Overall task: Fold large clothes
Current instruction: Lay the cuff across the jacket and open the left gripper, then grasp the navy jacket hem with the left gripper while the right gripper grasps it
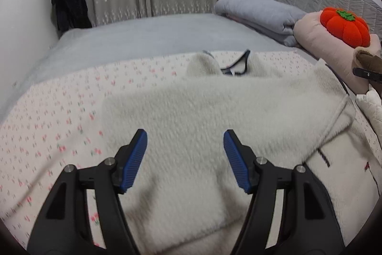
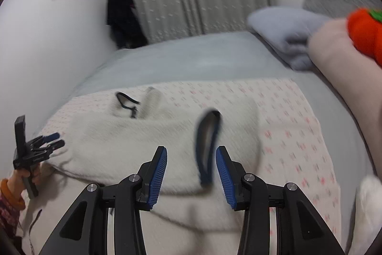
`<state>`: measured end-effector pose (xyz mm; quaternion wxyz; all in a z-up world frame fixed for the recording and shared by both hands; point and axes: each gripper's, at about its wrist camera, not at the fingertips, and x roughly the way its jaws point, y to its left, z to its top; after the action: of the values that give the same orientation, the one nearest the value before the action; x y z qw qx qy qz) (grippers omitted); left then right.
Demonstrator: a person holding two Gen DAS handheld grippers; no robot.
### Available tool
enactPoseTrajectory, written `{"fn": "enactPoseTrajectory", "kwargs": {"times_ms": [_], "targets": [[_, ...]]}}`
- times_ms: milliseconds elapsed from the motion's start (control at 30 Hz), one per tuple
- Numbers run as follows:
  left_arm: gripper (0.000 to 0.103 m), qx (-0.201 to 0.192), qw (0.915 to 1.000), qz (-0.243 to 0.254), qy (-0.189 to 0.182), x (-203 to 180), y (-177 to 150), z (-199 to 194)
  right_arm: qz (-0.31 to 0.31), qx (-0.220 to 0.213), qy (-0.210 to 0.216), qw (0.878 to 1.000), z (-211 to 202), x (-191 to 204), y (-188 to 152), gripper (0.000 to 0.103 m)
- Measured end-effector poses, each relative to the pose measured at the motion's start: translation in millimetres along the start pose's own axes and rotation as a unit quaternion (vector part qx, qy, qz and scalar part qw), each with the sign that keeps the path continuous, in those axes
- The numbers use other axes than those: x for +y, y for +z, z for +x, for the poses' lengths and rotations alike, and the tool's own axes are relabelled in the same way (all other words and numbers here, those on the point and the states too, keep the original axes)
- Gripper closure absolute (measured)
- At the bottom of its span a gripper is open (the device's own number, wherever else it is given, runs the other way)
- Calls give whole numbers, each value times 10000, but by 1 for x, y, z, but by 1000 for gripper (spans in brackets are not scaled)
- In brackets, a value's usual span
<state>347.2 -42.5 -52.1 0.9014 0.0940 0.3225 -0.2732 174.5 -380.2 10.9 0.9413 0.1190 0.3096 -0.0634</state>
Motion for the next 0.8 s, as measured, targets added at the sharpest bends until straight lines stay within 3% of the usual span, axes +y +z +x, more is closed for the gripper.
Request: {"fn": "enactPoseTrajectory", "kwargs": {"times_ms": [67,133,233,267,300,333,433,567,667,733,800], "targets": [[36,42,9999,32,88,5,8,13,-236,8,152,9996,18,7,7,63],[36,186,9997,12,141,14,6,31,-417,163,141,9989,47,8,10,72],[36,551,9981,-104,274,30,-11,60,-356,544,-358,9972,84,-3,2,74],[36,653,9973,-211,263,37,-19,68,-253,714,-510,9958,95,-13,-4,78],[35,692,9969,-336,191,43,-26,72,-51,856,-529,9949,103,-26,-12,93],[35,676,9966,-476,36,49,-31,74,196,913,-473,9945,109,-40,-22,100],[34,647,9938,-850,-307,65,-36,77,721,716,-79,9948,109,-58,-38,101],[34,742,9959,-518,82,50,-30,75,616,740,-196,9952,98,-49,-34,100],[34,827,9946,-562,277,36,-25,54,804,837,42,9932,71,-42,-27,75],[34,830,9948,-572,165,29,-26,31,728,831,138,9938,46,-34,-27,34],[25,820,9947,-574,247,24,-29,4,513,756,152,9957,14,-22,-31,30]]}}
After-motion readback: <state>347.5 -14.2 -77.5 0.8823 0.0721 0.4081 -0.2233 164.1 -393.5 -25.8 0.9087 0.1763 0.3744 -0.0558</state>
